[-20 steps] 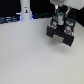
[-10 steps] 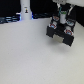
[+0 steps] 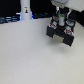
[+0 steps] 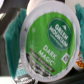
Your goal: Open the kcup holder, insert the kcup into the holder, and close the kcup holder
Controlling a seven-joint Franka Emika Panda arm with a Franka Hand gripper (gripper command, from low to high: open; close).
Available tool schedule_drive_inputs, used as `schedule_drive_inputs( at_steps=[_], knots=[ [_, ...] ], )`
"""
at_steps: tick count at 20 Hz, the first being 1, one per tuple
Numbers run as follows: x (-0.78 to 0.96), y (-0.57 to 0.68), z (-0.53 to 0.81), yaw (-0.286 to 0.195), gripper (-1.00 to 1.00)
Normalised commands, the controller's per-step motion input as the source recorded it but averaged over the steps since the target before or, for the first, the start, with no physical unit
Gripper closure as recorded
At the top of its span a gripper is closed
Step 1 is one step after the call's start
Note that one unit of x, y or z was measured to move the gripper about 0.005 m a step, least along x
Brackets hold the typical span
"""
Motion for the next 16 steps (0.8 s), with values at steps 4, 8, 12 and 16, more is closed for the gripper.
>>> schedule_drive_inputs(
  at_steps=[4, 8, 12, 16],
  knots=[
    [0.40, 0.14, 0.07, -0.025, 1.00],
    [0.14, 0.04, -0.17, -0.005, 1.00],
    [0.01, 0.03, -0.07, -0.003, 1.00],
    [-0.01, 0.04, -0.03, -0.005, 1.00]
  ],
)
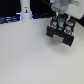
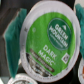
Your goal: Open the kcup holder, insert the kcup into the holder, and close the kcup holder
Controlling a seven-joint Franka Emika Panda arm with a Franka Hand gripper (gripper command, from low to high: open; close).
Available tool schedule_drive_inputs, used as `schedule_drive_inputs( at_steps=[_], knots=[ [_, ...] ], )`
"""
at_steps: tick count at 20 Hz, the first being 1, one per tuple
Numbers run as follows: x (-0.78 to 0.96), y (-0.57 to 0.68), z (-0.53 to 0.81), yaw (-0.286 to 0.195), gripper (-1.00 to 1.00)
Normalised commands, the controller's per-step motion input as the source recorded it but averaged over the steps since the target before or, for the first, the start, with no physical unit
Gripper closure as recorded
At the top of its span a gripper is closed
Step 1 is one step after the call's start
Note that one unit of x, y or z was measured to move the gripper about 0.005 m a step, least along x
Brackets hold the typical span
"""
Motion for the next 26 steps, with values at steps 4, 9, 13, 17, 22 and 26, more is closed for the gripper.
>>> schedule_drive_inputs(
  at_steps=[4, 9, 13, 17, 22, 26],
  knots=[
    [0.04, 0.08, -0.17, 0.002, 1.00],
    [0.07, 0.12, -0.10, 0.009, -1.00],
    [0.10, 0.12, 0.07, 0.027, -1.00],
    [0.12, 0.10, 0.22, 0.038, -1.00],
    [0.19, 0.00, 0.33, 0.044, -1.00],
    [0.29, -0.11, 0.46, 0.055, -1.00]
  ],
)
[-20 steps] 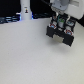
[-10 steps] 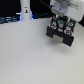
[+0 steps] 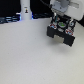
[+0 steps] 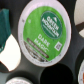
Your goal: Open the kcup holder, insert the kcup into the holder, and close the kcup holder
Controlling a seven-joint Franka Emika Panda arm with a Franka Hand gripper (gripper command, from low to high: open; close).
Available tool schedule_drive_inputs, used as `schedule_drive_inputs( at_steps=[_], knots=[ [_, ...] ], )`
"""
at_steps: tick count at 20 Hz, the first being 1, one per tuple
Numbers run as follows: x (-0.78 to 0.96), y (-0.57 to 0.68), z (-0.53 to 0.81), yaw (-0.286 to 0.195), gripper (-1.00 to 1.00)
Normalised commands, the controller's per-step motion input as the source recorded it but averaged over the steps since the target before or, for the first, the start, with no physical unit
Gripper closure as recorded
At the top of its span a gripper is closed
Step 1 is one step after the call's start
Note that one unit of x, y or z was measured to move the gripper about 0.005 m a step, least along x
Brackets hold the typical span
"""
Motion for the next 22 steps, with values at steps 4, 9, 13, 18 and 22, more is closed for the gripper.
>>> schedule_drive_inputs(
  at_steps=[4, 9, 13, 18, 22],
  knots=[
    [0.34, -0.22, 0.52, 0.065, -1.00],
    [0.43, -0.31, 0.54, 0.063, -1.00],
    [0.53, -0.41, 0.48, 0.060, -1.00],
    [0.60, -0.43, 0.36, 0.042, -1.00],
    [0.62, -0.40, 0.19, 0.037, -1.00]
  ],
)
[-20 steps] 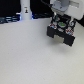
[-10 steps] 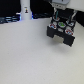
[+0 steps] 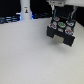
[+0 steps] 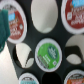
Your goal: Open the kcup holder, insert the kcup into the holder, and close the kcup holder
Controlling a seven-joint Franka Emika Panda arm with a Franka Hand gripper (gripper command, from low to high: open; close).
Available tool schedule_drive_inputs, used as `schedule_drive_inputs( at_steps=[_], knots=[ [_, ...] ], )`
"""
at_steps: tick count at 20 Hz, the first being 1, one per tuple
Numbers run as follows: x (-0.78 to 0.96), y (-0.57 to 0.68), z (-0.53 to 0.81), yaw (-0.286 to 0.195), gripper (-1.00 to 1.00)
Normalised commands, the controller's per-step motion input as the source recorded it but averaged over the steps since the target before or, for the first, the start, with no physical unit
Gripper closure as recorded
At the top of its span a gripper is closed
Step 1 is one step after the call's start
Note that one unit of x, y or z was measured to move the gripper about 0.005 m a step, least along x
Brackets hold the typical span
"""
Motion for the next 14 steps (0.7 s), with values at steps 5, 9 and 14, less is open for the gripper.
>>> schedule_drive_inputs(
  at_steps=[5, 9, 14],
  knots=[
    [0.58, -0.36, 0.11, 0.048, -1.00],
    [0.64, -0.31, 0.05, 0.045, -1.00],
    [0.70, -0.17, -0.01, 0.057, -1.00]
  ],
)
